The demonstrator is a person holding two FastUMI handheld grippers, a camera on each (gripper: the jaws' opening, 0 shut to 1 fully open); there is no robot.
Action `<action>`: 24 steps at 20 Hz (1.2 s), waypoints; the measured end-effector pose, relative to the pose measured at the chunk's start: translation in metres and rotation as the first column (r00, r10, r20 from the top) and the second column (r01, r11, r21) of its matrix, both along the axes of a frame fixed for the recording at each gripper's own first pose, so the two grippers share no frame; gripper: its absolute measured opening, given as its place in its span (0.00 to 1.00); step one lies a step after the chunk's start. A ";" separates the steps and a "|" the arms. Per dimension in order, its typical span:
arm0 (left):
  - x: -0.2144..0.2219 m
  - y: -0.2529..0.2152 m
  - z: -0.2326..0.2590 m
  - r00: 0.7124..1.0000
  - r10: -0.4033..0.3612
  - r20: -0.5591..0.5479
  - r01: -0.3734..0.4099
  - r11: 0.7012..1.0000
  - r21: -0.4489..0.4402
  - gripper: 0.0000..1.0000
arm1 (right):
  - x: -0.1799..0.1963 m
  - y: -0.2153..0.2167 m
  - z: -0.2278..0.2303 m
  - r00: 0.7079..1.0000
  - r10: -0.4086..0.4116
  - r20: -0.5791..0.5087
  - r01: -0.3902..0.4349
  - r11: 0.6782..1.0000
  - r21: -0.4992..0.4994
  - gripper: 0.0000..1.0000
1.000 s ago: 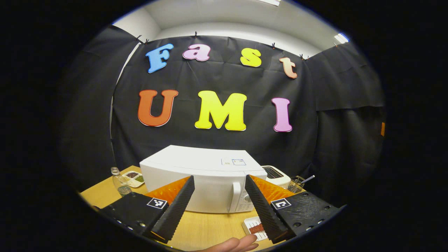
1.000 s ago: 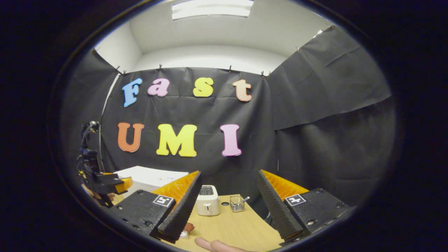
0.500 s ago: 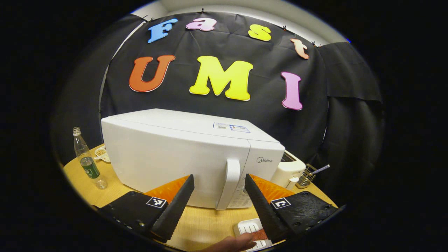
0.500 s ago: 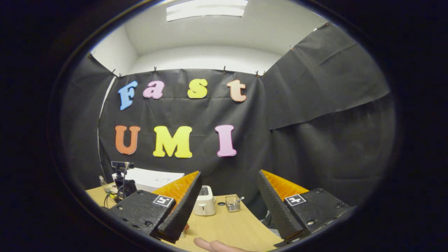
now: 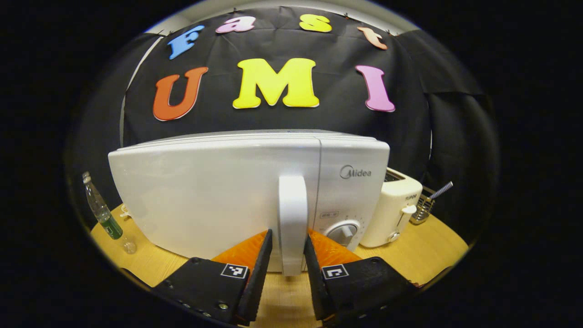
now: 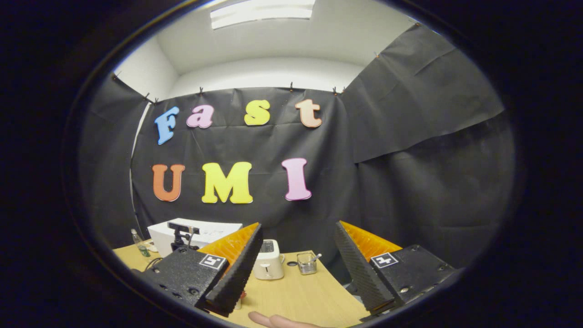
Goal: Open the microwave oven with the left hand, put the food in, and close the microwave oven.
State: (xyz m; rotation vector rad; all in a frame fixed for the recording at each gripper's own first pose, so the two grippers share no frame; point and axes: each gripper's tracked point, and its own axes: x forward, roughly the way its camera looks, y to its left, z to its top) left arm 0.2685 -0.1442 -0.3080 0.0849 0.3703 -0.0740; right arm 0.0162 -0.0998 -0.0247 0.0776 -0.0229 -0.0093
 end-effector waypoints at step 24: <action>-0.073 0.020 0.011 0.991 -0.020 0.129 0.032 0.995 -0.091 0.10 | -0.021 0.037 -0.001 0.999 0.051 -0.011 -0.051 0.998 -0.025 0.90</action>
